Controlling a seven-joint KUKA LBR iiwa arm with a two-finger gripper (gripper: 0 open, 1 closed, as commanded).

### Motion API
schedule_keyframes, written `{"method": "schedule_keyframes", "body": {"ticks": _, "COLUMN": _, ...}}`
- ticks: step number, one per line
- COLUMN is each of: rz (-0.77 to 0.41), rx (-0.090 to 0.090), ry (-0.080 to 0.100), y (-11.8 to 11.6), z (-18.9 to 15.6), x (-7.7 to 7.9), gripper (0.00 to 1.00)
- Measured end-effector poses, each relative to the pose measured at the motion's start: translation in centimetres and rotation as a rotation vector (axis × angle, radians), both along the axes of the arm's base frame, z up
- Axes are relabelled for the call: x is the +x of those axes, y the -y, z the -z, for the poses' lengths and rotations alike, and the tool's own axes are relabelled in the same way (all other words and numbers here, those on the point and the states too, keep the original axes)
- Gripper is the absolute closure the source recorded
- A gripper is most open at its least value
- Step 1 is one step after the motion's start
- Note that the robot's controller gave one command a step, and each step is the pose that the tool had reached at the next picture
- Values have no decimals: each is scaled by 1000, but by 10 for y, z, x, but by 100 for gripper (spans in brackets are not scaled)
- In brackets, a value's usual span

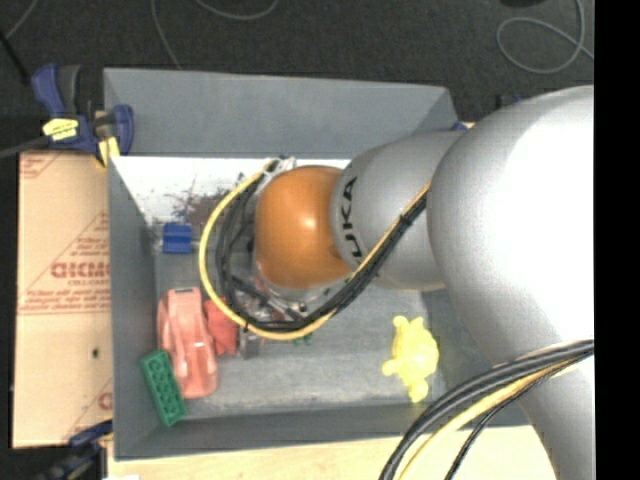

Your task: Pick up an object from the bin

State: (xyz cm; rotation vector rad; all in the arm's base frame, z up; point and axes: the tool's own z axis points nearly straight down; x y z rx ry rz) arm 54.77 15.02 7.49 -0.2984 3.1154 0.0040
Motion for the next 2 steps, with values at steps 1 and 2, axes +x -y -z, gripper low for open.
{"method": "schedule_keyframes", "body": {"ticks": 1, "rz": 0, "rx": -1, "ry": -3, "y": 1, "z": -14, "x": -1, "gripper": 100}}
{"method": "schedule_keyframes", "body": {"ticks": 2, "rz": 1, "rx": 0, "ry": 3, "y": 1, "z": -28, "x": 1, "gripper": 100}}
